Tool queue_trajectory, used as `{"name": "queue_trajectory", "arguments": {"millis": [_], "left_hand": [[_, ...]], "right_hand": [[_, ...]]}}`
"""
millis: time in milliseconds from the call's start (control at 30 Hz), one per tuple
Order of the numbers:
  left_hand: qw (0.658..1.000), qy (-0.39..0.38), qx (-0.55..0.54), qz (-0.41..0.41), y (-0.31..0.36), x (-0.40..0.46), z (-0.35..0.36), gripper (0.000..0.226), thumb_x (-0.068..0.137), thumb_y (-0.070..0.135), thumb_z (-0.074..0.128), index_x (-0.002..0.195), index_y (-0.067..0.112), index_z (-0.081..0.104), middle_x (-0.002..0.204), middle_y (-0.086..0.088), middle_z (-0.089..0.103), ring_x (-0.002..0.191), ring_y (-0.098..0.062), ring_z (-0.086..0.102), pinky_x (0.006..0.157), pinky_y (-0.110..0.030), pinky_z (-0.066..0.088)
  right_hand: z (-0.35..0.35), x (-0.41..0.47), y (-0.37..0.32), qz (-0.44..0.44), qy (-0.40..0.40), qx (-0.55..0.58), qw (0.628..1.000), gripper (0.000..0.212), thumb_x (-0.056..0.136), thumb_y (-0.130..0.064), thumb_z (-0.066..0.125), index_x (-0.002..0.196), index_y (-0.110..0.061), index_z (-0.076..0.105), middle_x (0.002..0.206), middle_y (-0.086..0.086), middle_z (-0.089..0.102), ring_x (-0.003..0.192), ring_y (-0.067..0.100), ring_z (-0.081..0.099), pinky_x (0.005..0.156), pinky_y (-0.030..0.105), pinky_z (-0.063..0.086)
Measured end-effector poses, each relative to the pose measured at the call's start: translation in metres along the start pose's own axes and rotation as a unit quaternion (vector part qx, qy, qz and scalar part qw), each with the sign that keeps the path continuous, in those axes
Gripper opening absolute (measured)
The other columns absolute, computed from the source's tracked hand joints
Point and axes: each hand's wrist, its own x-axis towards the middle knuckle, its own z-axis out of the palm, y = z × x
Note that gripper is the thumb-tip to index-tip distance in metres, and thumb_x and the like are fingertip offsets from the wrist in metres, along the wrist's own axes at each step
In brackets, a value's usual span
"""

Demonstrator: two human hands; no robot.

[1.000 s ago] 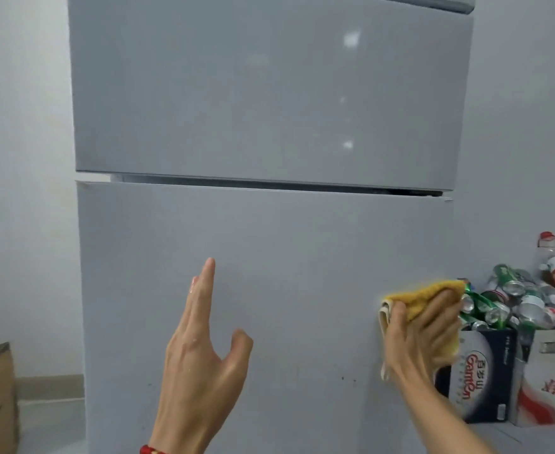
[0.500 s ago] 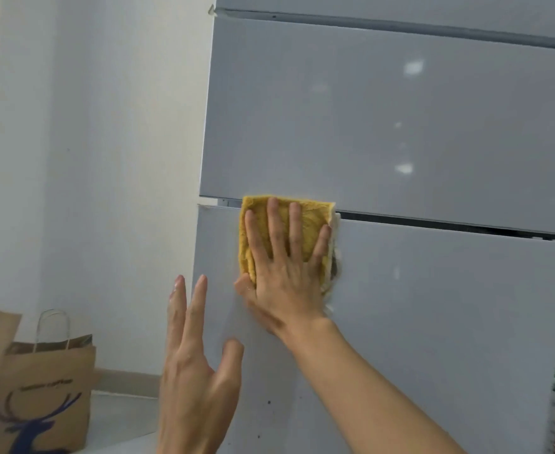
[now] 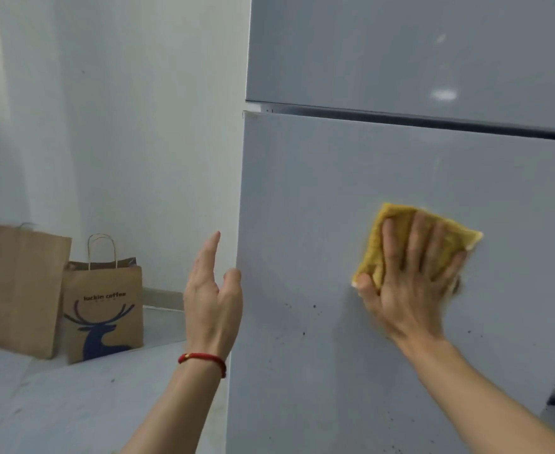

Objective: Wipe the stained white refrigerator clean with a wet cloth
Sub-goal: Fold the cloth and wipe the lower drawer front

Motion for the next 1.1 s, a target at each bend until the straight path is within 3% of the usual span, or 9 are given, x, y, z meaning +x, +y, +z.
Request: {"name": "queue_trajectory", "arguments": {"millis": [67, 167, 233, 400, 600, 733, 933, 1033, 1100], "left_hand": [[0.999, -0.03, -0.027, -0.026, -0.014, -0.001, -0.009, 0.058, 0.104, 0.022, 0.046, 0.157, 0.04, 0.031, 0.162, 0.006, 0.035, 0.149, -0.011, 0.031, 0.124, -0.041, 0.025], [0.992, -0.068, -0.075, -0.076, -0.038, -0.001, -0.015, 0.05, 0.107, 0.027, 0.038, 0.156, 0.037, 0.034, 0.159, 0.018, 0.036, 0.146, -0.002, 0.031, 0.119, -0.031, 0.025], [0.985, -0.074, -0.106, -0.114, -0.051, -0.001, -0.015, 0.047, 0.108, 0.029, 0.034, 0.154, 0.031, 0.039, 0.157, 0.014, 0.041, 0.146, -0.005, 0.034, 0.118, -0.03, 0.025], [0.979, -0.089, -0.128, -0.132, -0.058, 0.0, -0.011, 0.049, 0.108, 0.04, 0.032, 0.155, 0.029, 0.039, 0.158, 0.017, 0.038, 0.145, 0.001, 0.03, 0.118, -0.026, 0.02], [0.973, -0.042, -0.172, -0.149, -0.061, -0.006, 0.002, 0.083, 0.078, 0.072, 0.039, 0.151, 0.033, 0.044, 0.157, 0.016, 0.042, 0.146, -0.003, 0.033, 0.121, -0.033, 0.02], [0.991, 0.021, -0.115, -0.065, -0.057, -0.025, 0.021, 0.067, 0.092, 0.049, 0.038, 0.154, 0.023, 0.042, 0.157, 0.008, 0.042, 0.144, -0.008, 0.037, 0.119, -0.034, 0.027], [0.995, 0.011, -0.103, -0.011, -0.044, -0.037, 0.043, 0.067, 0.093, 0.036, 0.042, 0.157, 0.02, 0.035, 0.159, 0.005, 0.04, 0.145, -0.006, 0.037, 0.119, -0.031, 0.031], [0.991, 0.019, -0.13, -0.02, -0.04, -0.035, 0.042, 0.066, 0.088, 0.031, 0.046, 0.153, 0.018, 0.043, 0.152, 0.005, 0.049, 0.14, -0.007, 0.044, 0.116, -0.029, 0.035], [0.986, 0.027, -0.158, -0.044, -0.04, -0.03, 0.034, 0.06, 0.083, 0.028, 0.048, 0.141, 0.017, 0.051, 0.139, 0.002, 0.058, 0.132, -0.013, 0.052, 0.112, -0.033, 0.041]], "right_hand": [[0.003, -0.01, 0.019, 0.157, -0.01, 0.057, 0.986, 0.092, 0.092, -0.066, 0.031, 0.166, -0.022, -0.001, 0.171, 0.023, -0.006, 0.156, 0.048, -0.006, 0.115, 0.076, -0.003], [0.003, 0.001, 0.002, 0.395, 0.035, 0.151, 0.905, 0.093, 0.09, -0.056, 0.036, 0.164, -0.022, -0.01, 0.17, 0.022, -0.012, 0.157, 0.046, -0.01, 0.117, 0.075, -0.001], [0.001, 0.011, -0.03, 0.417, 0.039, 0.159, 0.894, 0.093, 0.091, -0.056, 0.035, 0.165, -0.018, -0.007, 0.17, 0.024, -0.01, 0.156, 0.048, -0.009, 0.117, 0.075, 0.0], [0.015, -0.004, -0.144, 0.074, -0.009, 0.099, 0.992, 0.094, 0.091, -0.066, 0.036, 0.166, -0.02, 0.004, 0.169, 0.024, -0.011, 0.154, 0.053, -0.009, 0.114, 0.08, -0.004], [0.039, -0.015, -0.167, -0.221, 0.0, -0.002, 0.975, 0.074, 0.102, -0.057, 0.046, 0.165, -0.034, 0.016, 0.174, 0.003, 0.0, 0.16, 0.031, 0.001, 0.121, 0.069, -0.008], [0.032, -0.016, -0.108, -0.308, 0.015, 0.007, 0.951, 0.055, 0.11, -0.042, 0.039, 0.163, -0.038, 0.024, 0.172, -0.004, 0.018, 0.16, 0.022, 0.011, 0.127, 0.058, 0.0], [0.031, -0.059, 0.052, -0.109, 0.024, -0.028, 0.993, 0.065, 0.106, -0.058, 0.03, 0.165, -0.038, 0.007, 0.173, 0.0, -0.007, 0.16, 0.032, 0.003, 0.122, 0.069, 0.002], [0.033, -0.082, 0.109, 0.087, -0.013, 0.019, 0.996, 0.077, 0.101, -0.065, 0.028, 0.165, -0.032, 0.0, 0.173, 0.012, -0.009, 0.159, 0.04, -0.004, 0.12, 0.072, -0.001], [0.03, -0.088, 0.114, 0.241, -0.013, 0.091, 0.966, 0.081, 0.098, -0.065, 0.027, 0.165, -0.032, -0.005, 0.172, 0.012, -0.012, 0.159, 0.037, -0.01, 0.12, 0.072, -0.002]]}}
